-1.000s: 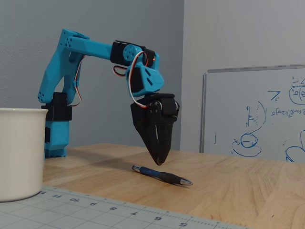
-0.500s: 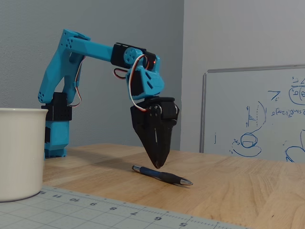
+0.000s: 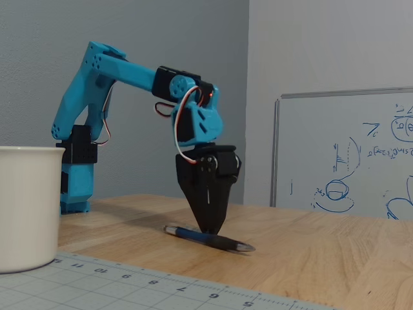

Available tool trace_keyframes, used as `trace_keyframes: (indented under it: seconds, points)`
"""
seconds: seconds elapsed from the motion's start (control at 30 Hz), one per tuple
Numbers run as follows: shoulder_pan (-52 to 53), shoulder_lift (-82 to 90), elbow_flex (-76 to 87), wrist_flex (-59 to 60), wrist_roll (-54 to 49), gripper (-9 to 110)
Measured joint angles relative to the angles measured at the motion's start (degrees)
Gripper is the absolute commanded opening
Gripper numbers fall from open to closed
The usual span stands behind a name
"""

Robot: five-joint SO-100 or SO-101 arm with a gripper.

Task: Touch the pen.

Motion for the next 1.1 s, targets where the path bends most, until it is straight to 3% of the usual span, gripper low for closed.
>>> trace_keyframes:
  seconds: [0.63,0.9,1.1]
  points:
    - [0.1,4.6,0.0,0.1,0.0,1]
    - [5.2,4.6,-0.1,0.1,0.0,1]
    - [5.8,2.2,-6.2,0.1,0.0,1]
